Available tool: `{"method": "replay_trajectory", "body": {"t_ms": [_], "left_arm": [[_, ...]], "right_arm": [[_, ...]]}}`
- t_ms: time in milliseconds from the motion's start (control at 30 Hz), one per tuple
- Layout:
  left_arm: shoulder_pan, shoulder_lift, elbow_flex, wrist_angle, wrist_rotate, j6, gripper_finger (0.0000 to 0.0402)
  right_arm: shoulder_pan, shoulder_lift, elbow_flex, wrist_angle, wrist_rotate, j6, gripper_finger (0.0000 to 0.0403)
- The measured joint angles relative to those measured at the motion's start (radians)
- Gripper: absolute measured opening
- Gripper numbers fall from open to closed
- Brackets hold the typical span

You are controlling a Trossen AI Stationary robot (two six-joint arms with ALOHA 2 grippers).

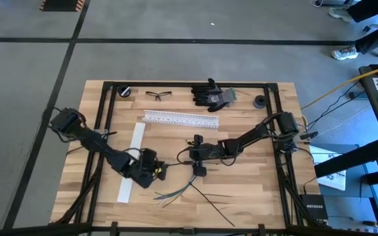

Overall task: Ziptie cables
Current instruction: Wrap the black zip tie on the cable

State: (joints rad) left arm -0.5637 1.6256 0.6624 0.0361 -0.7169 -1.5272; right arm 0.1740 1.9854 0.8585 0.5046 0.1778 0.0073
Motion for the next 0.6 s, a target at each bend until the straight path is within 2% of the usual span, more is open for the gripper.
{"method": "replay_trajectory", "body": {"t_ms": [100, 233, 467, 600], "left_arm": [[-0.038, 0.008, 0.000, 0.000, 0.024, -0.099, 0.0136], [-0.059, 0.008, 0.021, -0.004, 0.059, -0.195, 0.0136], [-0.006, 0.120, 0.086, -0.007, 0.064, -0.246, 0.0136], [0.016, 0.132, 0.116, -0.076, 0.075, -0.292, 0.0136]], "right_arm": [[-0.001, 0.007, 0.000, -0.019, 0.049, 0.002, 0.0252], [-0.001, 0.008, 0.000, -0.033, 0.058, -0.007, 0.0252], [0.002, 0.008, 0.000, -0.031, 0.066, -0.008, 0.0253], [0.002, 0.008, 0.000, -0.036, 0.067, -0.007, 0.0253]]}}
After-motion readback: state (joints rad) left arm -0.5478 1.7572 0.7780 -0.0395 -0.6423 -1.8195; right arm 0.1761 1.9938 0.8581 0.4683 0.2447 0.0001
